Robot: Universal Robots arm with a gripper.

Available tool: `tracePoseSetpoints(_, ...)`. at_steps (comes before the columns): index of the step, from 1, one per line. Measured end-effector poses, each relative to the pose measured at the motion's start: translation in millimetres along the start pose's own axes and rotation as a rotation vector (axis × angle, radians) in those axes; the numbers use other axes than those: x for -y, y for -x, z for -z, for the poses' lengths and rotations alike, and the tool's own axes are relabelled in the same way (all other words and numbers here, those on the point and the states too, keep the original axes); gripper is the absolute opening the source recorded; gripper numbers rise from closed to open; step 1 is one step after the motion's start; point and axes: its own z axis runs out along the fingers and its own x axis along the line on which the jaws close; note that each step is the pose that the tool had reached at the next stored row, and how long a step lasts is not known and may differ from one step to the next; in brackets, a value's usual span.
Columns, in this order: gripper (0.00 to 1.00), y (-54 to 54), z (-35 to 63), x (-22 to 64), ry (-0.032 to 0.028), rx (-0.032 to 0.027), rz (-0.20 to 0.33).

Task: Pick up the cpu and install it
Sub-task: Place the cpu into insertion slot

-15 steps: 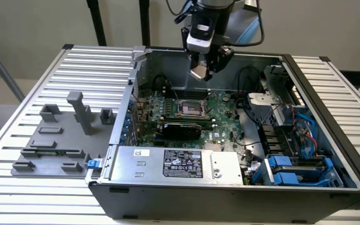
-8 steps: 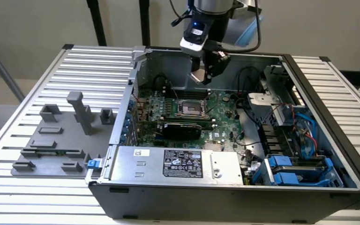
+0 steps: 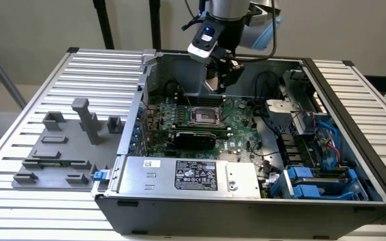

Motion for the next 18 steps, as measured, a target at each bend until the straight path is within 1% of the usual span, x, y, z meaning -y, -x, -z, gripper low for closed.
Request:
tracePoseSetpoints(3,0.55,0.0,-3.2,0.1,-0.0022,0.0034,-0.040)
tracePoseSetpoints(6,0.55,-0.5,-6.1,0.2,-0.0068,0.0075,-0.072)
tracePoseSetpoints(8,0.55,-0.9,-7.9,0.4,-0.0112,0.0097,-0.090)
tracePoseSetpoints(14,0.55,-2.9,-13.1,0.9,-0.0276,0.0162,-0.136)
tracePoseSetpoints(16,0.55,-3.5,-15.0,1.0,-0.0308,0.0193,-0.154)
tracePoseSetpoints(18,0.55,-3.7,-17.7,1.0,-0.0316,0.0225,-0.178)
